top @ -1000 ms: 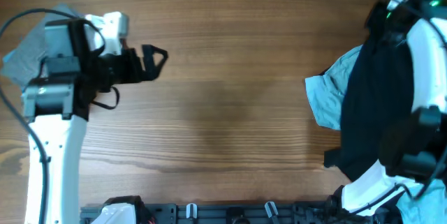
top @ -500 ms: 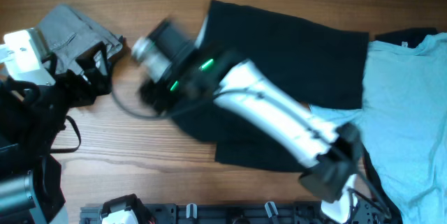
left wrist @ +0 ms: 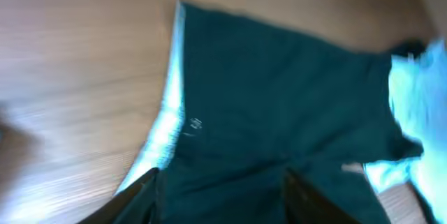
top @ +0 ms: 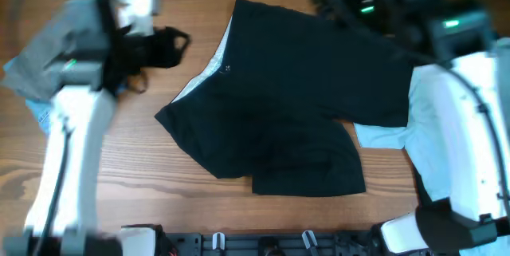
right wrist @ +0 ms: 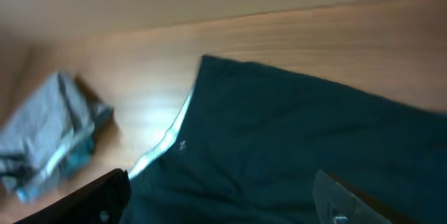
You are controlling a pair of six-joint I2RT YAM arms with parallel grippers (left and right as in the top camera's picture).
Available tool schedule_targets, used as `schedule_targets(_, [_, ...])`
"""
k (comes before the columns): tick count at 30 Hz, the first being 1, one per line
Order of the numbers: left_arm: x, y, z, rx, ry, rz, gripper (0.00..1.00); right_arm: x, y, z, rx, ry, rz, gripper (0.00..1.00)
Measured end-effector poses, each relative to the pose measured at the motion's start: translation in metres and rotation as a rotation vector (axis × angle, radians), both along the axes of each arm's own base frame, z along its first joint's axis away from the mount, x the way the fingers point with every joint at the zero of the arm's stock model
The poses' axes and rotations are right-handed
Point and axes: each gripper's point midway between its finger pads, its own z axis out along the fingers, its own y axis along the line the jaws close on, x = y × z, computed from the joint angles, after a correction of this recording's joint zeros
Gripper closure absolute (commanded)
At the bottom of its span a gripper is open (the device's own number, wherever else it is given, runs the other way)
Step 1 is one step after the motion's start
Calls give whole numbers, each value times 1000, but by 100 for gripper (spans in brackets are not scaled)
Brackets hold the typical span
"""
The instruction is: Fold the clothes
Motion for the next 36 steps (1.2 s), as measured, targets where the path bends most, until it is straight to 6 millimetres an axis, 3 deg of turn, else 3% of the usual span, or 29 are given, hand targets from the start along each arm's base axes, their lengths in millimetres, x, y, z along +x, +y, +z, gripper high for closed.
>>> schedule_targets(2, [17,-25,-45,11,75,-75,57,6,-39,-6,49,49,-104,12])
schedule_targets(6, [57,-49,-97,16,62,-131,62,7,-73,-14,85,96,-194,12])
schedule_targets(7, [66,-55,-118,19,73,-142,65,7,-79,-17,89,105,-208,12])
schedule_targets(11, [87,-74,-172,26,76,-174,64,10,-78,-24,94,128,-206,12])
schedule_targets(13, [85,-79,-211,39,134,-185,61,13,-77,-30,95,143,-206,12])
schedule_targets(15, [83,-81,-232,37,166,-192,60,16,-77,-35,95,156,-205,12])
schedule_targets(17, [85,-79,-232,39,160,-188,71,17,-77,-38,94,163,-206,12])
schedule_targets(19, [85,-79,-233,45,158,-189,96,18,-77,-40,93,169,-206,14])
schedule_targets(23, [84,-76,-237,48,172,-181,92,19,-77,-42,93,172,-206,15])
schedule_targets(28, [84,-67,-240,35,214,-118,96,19,-77,-42,94,173,-209,16])
schedule_targets(33, [93,-32,-245,208,233,17,96,19,-78,-42,91,175,-211,20])
schedule_targets(36, [96,-14,-243,214,239,55,96,16,-80,-45,79,187,-217,20])
